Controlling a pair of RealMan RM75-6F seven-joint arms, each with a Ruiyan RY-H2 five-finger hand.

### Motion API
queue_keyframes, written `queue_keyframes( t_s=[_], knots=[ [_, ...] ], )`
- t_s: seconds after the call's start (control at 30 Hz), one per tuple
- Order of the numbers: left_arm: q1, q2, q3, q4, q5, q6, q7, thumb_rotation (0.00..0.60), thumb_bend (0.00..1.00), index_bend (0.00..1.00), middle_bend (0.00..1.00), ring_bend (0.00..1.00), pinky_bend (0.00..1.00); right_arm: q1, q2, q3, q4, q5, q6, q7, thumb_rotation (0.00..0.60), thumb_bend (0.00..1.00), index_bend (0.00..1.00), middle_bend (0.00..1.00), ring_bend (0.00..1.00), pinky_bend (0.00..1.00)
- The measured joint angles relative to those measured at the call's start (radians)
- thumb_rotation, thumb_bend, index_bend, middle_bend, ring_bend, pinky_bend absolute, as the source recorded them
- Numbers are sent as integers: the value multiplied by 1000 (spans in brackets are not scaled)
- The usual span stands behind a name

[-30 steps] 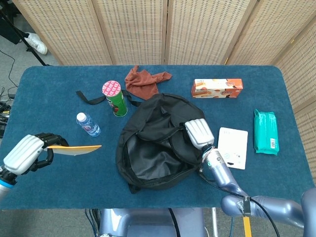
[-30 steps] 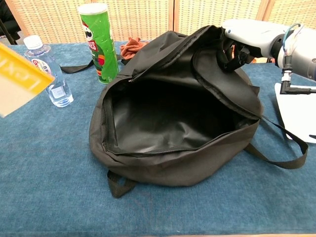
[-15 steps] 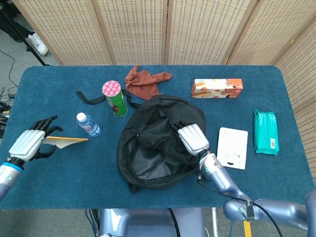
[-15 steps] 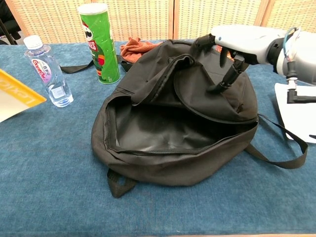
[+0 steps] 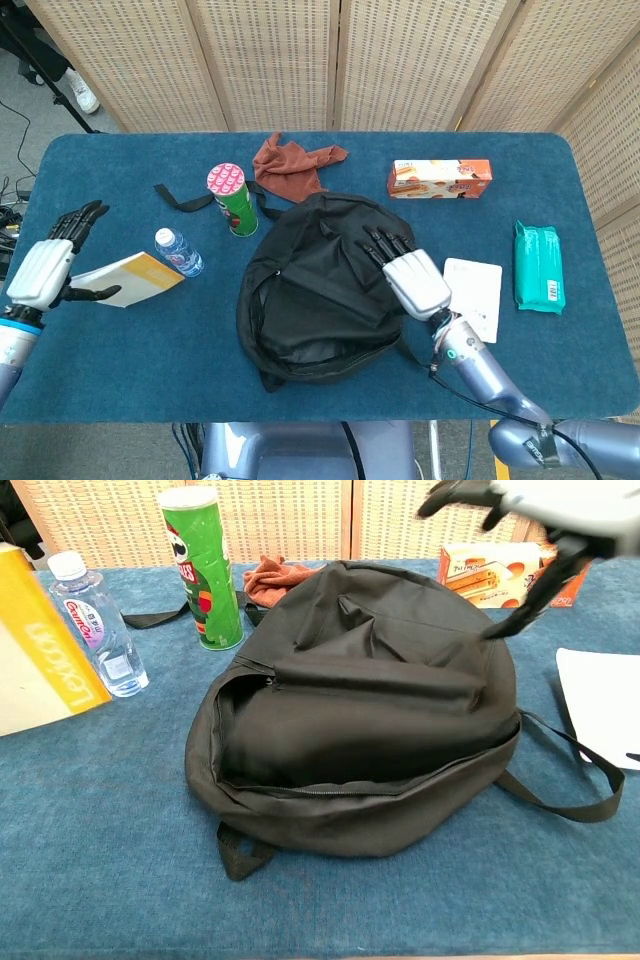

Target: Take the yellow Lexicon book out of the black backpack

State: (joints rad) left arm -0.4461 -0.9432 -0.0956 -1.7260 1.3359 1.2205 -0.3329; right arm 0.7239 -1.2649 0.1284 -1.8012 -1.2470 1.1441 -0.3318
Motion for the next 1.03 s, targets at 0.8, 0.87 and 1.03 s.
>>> queue_keyframes(
  t_s=[0.8, 0.87, 1.03],
  knots=[
    [232, -87, 54, -128, 7, 262, 354, 600, 823, 0, 0, 0, 0, -368, 99, -143, 321, -287, 350, 416, 600, 0, 87, 0, 0, 127],
    [252, -113, 62, -129, 11, 283, 394, 600, 850, 0, 0, 0, 0, -396, 93, -155, 337, -304, 377, 430, 600, 0, 75, 0, 0, 126],
    [279, -130, 71, -134, 22, 299, 408, 600, 793, 0, 0, 0, 0, -446, 85, -168, 346, -326, 406, 448, 600, 0, 66, 0, 0, 102]
  ],
)
